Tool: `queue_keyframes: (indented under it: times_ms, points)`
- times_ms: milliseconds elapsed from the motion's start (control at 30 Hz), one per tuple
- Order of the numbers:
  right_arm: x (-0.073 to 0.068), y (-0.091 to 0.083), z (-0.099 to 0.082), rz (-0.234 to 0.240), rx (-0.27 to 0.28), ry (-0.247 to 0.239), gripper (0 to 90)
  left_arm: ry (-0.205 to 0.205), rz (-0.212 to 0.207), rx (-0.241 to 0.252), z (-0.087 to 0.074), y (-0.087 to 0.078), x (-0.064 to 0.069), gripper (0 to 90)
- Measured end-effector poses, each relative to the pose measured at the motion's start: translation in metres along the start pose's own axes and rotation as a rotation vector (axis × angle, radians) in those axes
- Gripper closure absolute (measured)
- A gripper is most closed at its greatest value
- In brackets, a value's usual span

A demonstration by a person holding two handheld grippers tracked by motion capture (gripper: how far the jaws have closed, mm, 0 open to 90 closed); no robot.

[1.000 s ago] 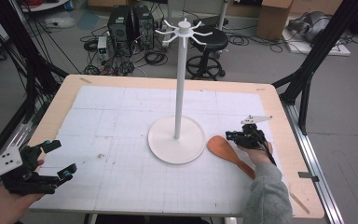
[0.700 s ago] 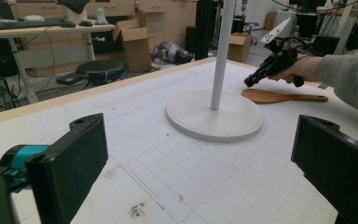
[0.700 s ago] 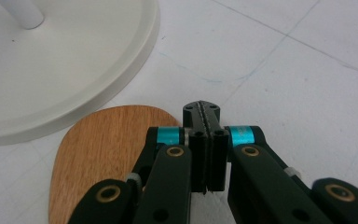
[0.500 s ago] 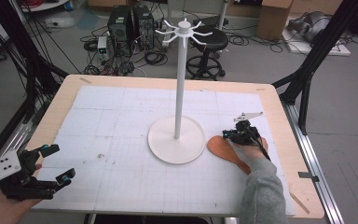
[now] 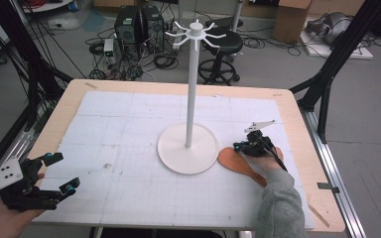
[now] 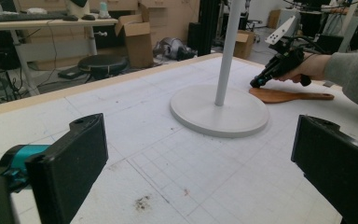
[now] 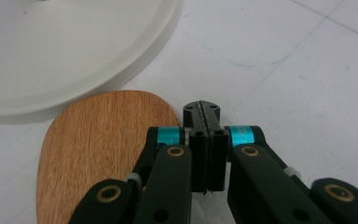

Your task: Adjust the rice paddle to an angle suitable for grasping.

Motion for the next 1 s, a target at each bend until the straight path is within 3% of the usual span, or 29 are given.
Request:
queue_keyframes:
  times_ms: [333, 700, 1000]
  points:
    - [-0.029, -0.001, -0.006, 0.076, -0.062, -0.100, 90.0, 0.012, -0.029, -0.003, 0.003, 0.012, 0.002, 4.1]
    - [-0.046, -0.004, -0.013, 0.129, -0.065, -0.107, 90.0, 0.017, -0.058, -0.005, 0.005, 0.024, 0.004, 4.1]
    - [-0.071, -0.008, -0.023, 0.189, -0.094, -0.194, 90.0, 0.018, -0.074, -0.009, 0.005, 0.033, 0.005, 4.1]
Point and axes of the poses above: each handheld gripper's, and its own axes: y roughly forward along the jaws, z roughly out of its top, x roughly to its right, the point moved 7 cm from there along y, roughly forward along the jaws, and after that the axes turned 6 degrees about y, right-handed, at the moved point
